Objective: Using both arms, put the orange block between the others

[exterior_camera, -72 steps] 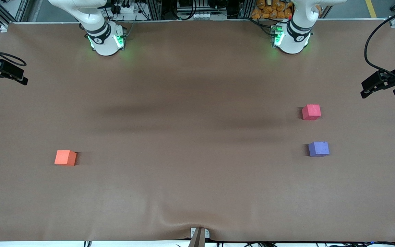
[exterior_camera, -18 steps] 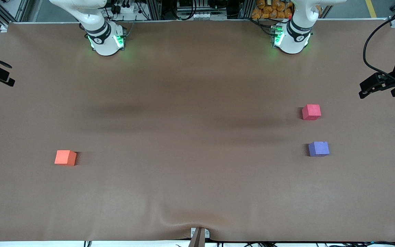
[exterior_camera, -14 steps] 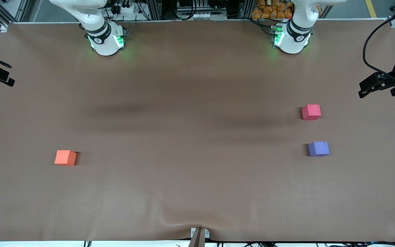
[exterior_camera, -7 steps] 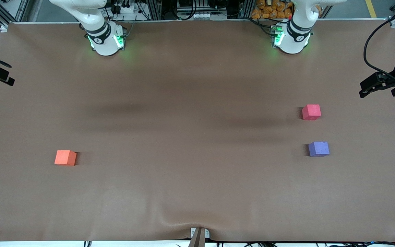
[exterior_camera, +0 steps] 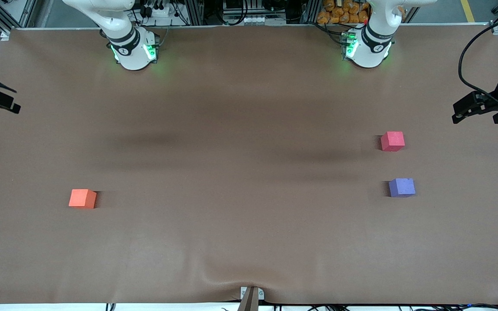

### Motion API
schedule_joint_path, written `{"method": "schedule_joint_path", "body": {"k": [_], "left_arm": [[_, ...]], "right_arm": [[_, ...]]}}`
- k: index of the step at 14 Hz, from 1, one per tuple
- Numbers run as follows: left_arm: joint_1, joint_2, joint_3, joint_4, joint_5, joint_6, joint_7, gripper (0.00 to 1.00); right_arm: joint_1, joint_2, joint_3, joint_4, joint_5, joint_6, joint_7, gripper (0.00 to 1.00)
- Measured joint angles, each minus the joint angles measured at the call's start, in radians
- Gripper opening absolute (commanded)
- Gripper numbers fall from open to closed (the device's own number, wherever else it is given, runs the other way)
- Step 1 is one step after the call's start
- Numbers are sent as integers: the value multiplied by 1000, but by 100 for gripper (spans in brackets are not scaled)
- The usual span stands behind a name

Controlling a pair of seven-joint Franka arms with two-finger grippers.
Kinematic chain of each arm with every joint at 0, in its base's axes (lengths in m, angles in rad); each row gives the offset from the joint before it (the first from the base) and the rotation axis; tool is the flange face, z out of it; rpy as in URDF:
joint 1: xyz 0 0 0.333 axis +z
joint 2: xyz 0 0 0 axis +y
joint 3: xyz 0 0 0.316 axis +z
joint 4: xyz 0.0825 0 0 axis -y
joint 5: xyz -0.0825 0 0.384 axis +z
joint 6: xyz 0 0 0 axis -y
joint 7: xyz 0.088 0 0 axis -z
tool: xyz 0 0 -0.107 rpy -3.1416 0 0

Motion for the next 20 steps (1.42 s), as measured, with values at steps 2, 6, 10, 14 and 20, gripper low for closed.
{"method": "schedule_joint_path", "body": {"k": [2, 6, 10, 14, 20], "left_arm": [[6, 6, 2, 0, 0, 0, 0, 100], [10, 7, 2, 2, 0, 0, 6, 100], [11, 8, 2, 3, -17, 0, 6, 100], [23, 9, 3, 3, -18, 0, 6, 100], [27, 14, 3, 3, -19, 0, 6, 100]], "right_arm": [[-3, 14, 0, 0, 0, 7, 0, 100], [-17, 65, 0, -2, 0, 114, 0, 100], [-20, 211, 1, -11, 1, 304, 0, 100], [-20, 375, 2, -15, 1, 496, 0, 100], [-17, 576, 13, -14, 1, 658, 0, 100]]}}
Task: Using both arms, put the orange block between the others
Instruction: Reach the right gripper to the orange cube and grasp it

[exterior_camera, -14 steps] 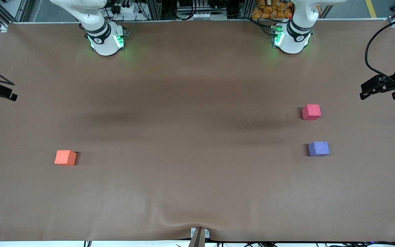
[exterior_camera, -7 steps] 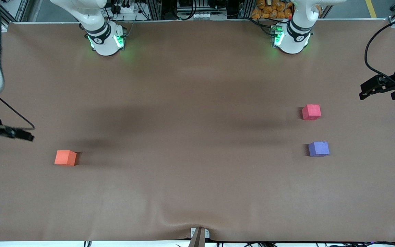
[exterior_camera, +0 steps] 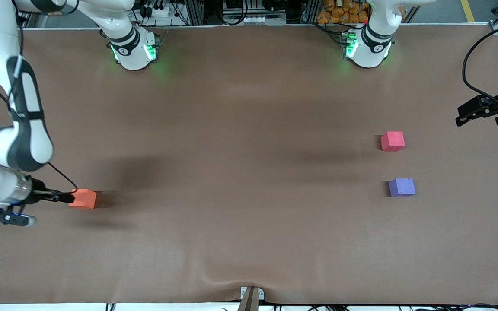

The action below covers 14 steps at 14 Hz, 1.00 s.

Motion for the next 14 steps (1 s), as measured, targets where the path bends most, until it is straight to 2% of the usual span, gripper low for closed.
{"method": "schedule_joint_path", "body": {"k": [6, 13, 14], "left_arm": [[-2, 3, -2, 1, 0, 0, 0, 100], [-1, 14, -2, 0, 0, 0, 0, 100], [-1, 14, -2, 1, 0, 0, 0, 100]], "right_arm": [[-4, 78, -4, -2, 0, 11, -78, 100], [-5, 137, -5, -2, 0, 88, -84, 100], [-5, 140, -5, -2, 0, 93, -84, 88]]}}
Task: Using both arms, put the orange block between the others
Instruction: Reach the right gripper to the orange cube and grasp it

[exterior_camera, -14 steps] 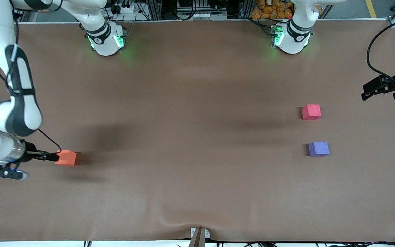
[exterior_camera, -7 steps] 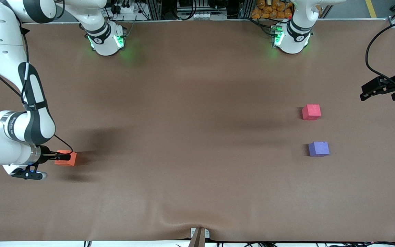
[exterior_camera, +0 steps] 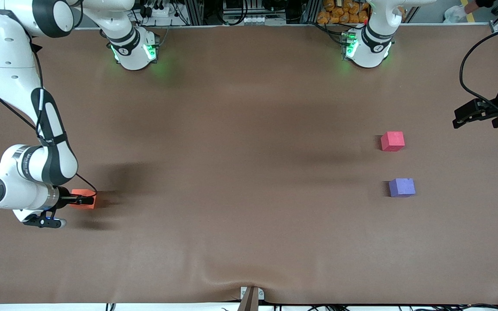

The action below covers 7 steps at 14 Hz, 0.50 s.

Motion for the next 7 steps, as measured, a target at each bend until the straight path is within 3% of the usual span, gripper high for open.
{"method": "schedule_joint_path", "body": {"k": [1, 2, 4, 7], "left_arm": [[0, 0, 0, 0, 0, 0, 0, 100], [0, 0, 0, 0, 0, 0, 0, 100], [0, 0, 0, 0, 0, 0, 0, 100], [0, 0, 0, 0, 0, 0, 0, 100]], "right_arm": [[0, 3, 0, 0, 0, 3, 0, 44], [-1, 4, -1, 0, 0, 4, 0, 17], [-2, 6, -1, 0, 0, 4, 0, 0], [-2, 6, -1, 1, 1, 3, 0, 0]]}}
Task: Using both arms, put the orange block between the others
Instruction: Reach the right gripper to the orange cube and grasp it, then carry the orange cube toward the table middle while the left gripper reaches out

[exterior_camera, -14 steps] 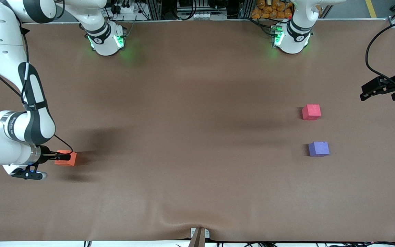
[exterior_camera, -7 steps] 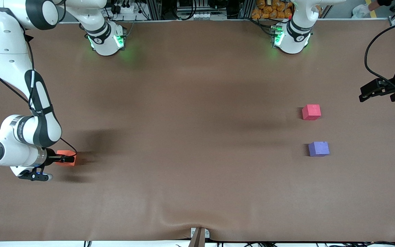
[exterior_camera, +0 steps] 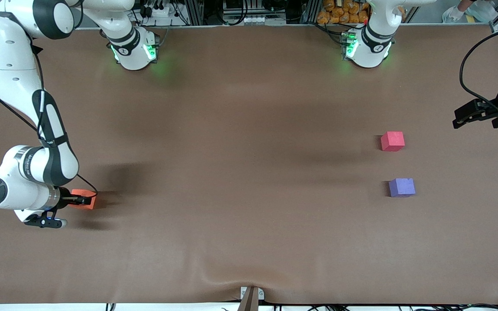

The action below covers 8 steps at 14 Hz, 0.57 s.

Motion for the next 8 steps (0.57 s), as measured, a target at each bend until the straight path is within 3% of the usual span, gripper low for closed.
{"method": "schedule_joint_path", "body": {"k": [4, 8], "left_arm": [[0, 0, 0, 0, 0, 0, 0, 100], [0, 0, 0, 1, 0, 0, 0, 100]], "right_arm": [[4, -17, 16, 16, 0, -46, -1, 0], [71, -139, 63, 36, 1, -171, -1, 0]]}}
